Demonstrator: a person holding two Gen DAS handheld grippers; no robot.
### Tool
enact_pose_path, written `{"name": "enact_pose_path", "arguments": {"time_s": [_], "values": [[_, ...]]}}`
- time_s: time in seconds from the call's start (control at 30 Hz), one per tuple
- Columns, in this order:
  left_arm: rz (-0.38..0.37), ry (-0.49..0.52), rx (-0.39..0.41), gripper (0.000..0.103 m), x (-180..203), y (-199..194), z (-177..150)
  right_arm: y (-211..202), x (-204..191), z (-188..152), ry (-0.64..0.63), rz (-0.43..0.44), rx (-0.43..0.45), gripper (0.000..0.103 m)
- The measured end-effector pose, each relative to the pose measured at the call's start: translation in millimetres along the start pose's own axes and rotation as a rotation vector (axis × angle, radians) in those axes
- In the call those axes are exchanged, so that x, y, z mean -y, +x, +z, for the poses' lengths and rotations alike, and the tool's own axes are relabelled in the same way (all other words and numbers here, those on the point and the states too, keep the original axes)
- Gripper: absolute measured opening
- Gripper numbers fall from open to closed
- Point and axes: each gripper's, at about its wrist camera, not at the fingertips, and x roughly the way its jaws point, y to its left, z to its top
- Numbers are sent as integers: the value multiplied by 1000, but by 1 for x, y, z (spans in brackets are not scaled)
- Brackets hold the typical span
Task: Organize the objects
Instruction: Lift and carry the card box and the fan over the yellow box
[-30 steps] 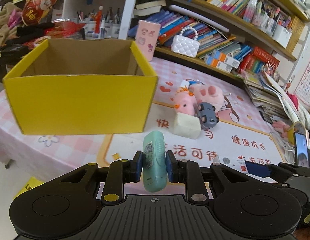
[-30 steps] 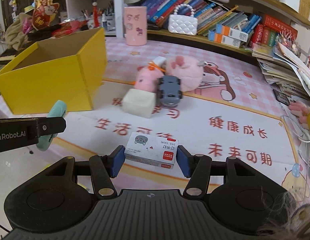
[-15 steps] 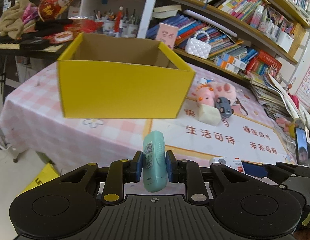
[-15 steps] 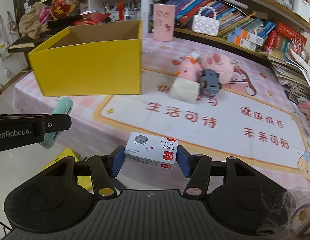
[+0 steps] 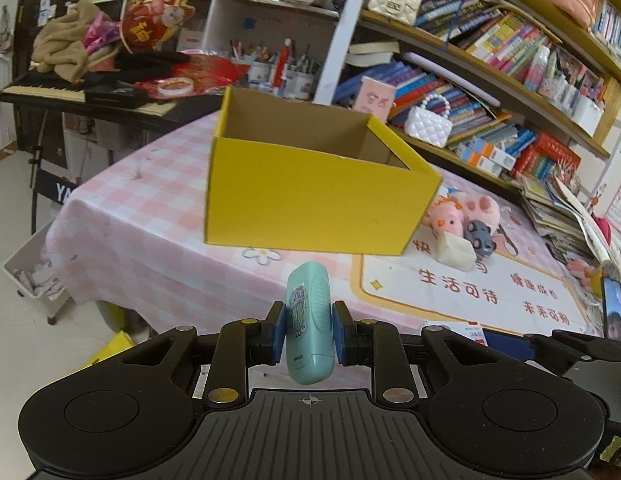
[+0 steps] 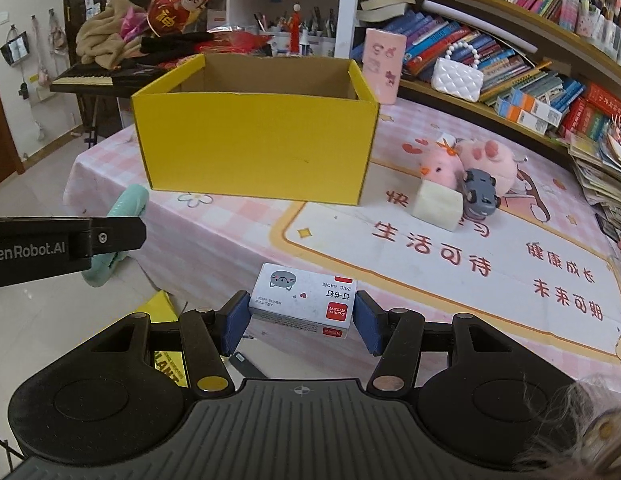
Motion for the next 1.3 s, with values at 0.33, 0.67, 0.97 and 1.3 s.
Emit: {"name": "enact_pose_path", "arguments": {"time_s": [0.33,0.67,0.97,1.3], "values": [[-17,-4,61,23,-9,-6,15,3,-6,11,19,-10,-15,53],[-15,7,196,23,-2,-4,59,7,-2,51,-17,7,78,53],[-12,0,337,23,9,20,133,23,18,134,-124,-3,300,53],[43,-45,167,23,12,95,142,103,26,180,-213,111,203,53]]}}
